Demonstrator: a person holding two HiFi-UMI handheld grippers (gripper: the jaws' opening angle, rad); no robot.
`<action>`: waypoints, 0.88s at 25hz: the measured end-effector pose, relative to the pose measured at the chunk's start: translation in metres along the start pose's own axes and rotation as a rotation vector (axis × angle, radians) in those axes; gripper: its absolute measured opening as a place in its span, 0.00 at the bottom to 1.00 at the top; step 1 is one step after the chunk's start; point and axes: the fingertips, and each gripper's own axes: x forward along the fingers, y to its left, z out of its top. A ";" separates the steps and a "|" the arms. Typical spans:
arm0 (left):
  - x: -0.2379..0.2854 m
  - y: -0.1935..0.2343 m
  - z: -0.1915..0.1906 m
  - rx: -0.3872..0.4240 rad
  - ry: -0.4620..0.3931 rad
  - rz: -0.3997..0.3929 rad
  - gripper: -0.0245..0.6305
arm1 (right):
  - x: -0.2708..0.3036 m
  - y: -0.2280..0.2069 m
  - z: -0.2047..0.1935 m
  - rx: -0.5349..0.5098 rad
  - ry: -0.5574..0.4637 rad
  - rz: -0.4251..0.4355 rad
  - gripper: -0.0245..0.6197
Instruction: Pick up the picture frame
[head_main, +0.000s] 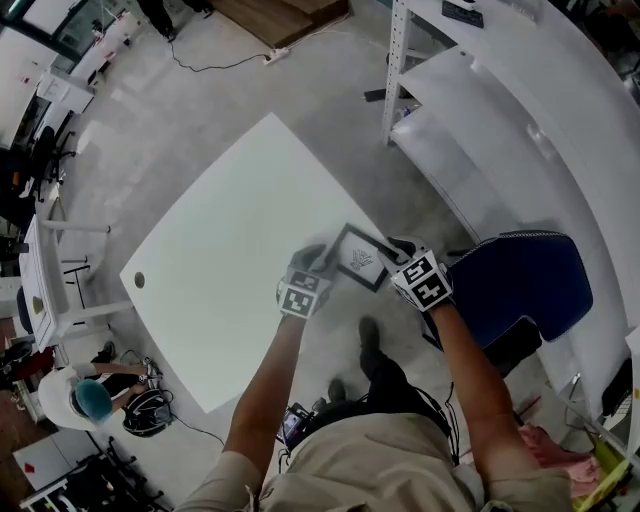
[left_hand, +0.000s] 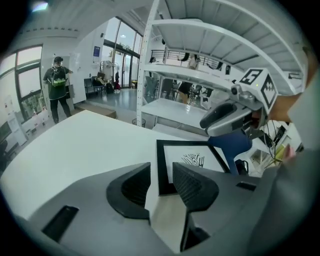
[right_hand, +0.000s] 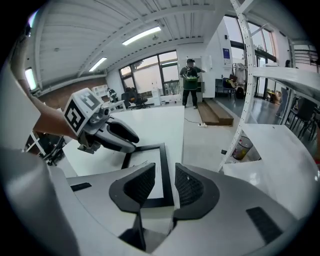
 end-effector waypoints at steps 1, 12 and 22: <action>0.005 0.000 -0.002 0.006 0.014 0.003 0.22 | 0.004 -0.002 -0.004 -0.001 0.009 0.000 0.20; 0.017 -0.001 -0.006 -0.088 0.013 -0.054 0.23 | 0.030 -0.004 -0.033 0.082 0.047 0.044 0.19; 0.019 0.001 -0.007 -0.094 0.026 -0.054 0.15 | 0.032 -0.002 -0.033 0.053 0.049 0.072 0.15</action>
